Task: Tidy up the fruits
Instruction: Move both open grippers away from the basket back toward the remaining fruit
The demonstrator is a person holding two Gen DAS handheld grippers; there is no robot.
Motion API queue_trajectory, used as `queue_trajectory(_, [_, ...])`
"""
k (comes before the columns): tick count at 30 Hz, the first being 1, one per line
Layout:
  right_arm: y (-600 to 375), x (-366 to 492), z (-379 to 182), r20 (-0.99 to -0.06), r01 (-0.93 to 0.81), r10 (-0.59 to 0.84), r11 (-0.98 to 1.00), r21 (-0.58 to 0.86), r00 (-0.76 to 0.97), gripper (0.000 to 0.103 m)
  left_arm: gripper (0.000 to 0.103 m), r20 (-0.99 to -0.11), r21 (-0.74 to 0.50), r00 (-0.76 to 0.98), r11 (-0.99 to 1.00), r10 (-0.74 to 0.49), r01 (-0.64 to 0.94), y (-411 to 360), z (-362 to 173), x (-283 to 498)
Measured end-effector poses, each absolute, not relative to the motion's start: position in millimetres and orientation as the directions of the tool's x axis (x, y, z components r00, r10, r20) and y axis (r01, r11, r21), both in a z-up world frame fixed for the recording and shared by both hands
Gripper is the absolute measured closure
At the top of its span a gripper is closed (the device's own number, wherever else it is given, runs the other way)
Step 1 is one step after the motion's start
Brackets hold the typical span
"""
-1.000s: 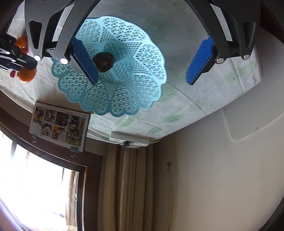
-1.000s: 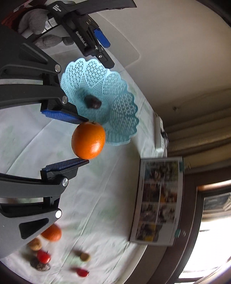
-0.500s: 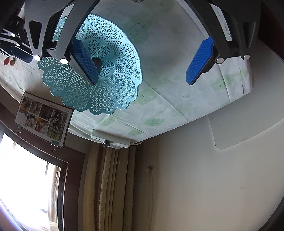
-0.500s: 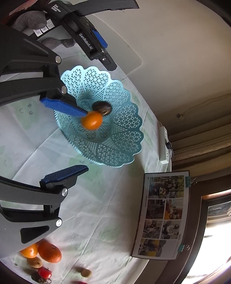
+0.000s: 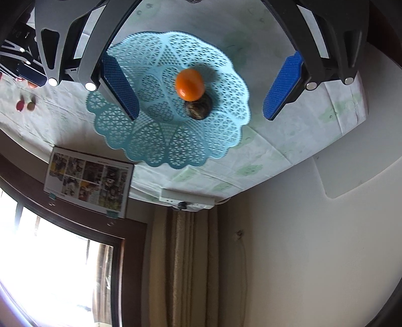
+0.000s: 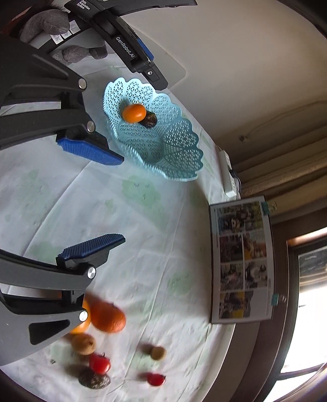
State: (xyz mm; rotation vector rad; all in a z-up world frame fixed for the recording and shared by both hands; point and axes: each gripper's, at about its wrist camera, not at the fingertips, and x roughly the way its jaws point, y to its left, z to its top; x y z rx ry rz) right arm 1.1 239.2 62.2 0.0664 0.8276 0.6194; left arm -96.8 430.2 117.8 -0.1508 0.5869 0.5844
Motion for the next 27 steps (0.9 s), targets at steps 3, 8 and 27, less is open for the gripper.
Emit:
queue_trajectory(3, [218, 0, 62, -0.667, -0.453, 0.516, 0.844, 0.288, 0.537, 0.045, 0.003, -0.562, 0.039, 0.694, 0.852, 0.451, -0.522, 414, 118, -92])
queue_trajectory(8, [174, 1, 57, -0.671, -0.37, 0.461, 0.884, 0.286, 0.581, 0.041, 0.003, -0.565, 0.055, 0.715, 0.883, 0.412, -0.465, 389, 117, -83])
queue_trajectory(27, [55, 10, 42, -0.693, -0.165, 0.282, 0.958, 0.233, 0.663, 0.037, 0.003, -0.612, 0.091, 0.738, 0.952, 0.285, -0.292, 301, 106, -52])
